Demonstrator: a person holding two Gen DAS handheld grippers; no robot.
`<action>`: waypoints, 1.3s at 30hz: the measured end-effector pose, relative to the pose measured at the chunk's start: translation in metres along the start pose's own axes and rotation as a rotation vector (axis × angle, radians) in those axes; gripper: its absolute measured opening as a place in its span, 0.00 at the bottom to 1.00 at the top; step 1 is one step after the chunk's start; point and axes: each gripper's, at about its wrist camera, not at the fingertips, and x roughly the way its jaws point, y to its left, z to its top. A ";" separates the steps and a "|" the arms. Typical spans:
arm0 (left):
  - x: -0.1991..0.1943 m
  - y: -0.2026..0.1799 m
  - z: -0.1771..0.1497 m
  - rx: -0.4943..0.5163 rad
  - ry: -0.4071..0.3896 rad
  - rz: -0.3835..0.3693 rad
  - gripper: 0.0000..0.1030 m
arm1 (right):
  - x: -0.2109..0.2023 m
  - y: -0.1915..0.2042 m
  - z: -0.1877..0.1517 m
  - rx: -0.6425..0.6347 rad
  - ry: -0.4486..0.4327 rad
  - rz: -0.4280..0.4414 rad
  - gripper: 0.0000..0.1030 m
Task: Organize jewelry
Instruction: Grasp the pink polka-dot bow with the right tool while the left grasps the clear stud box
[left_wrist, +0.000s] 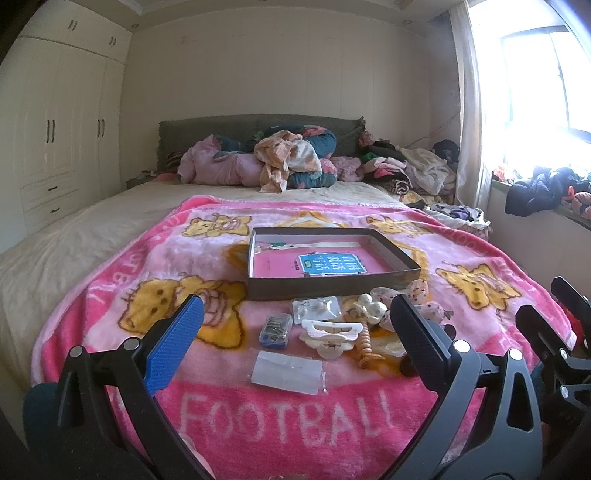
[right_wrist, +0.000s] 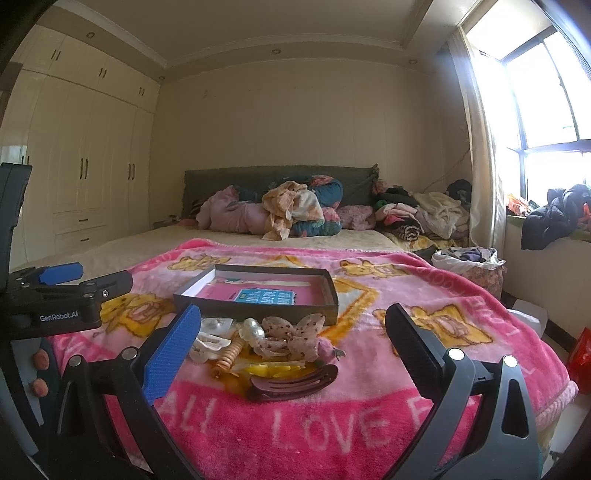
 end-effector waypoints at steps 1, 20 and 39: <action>0.001 0.004 0.001 0.001 -0.001 -0.001 0.90 | 0.003 0.001 0.001 -0.001 0.001 0.002 0.94; 0.032 0.074 -0.002 -0.079 0.057 0.113 0.90 | 0.054 0.036 0.000 -0.087 0.087 0.135 0.94; 0.101 0.061 -0.019 0.008 0.251 0.004 0.90 | 0.141 -0.003 -0.013 -0.020 0.293 0.104 0.94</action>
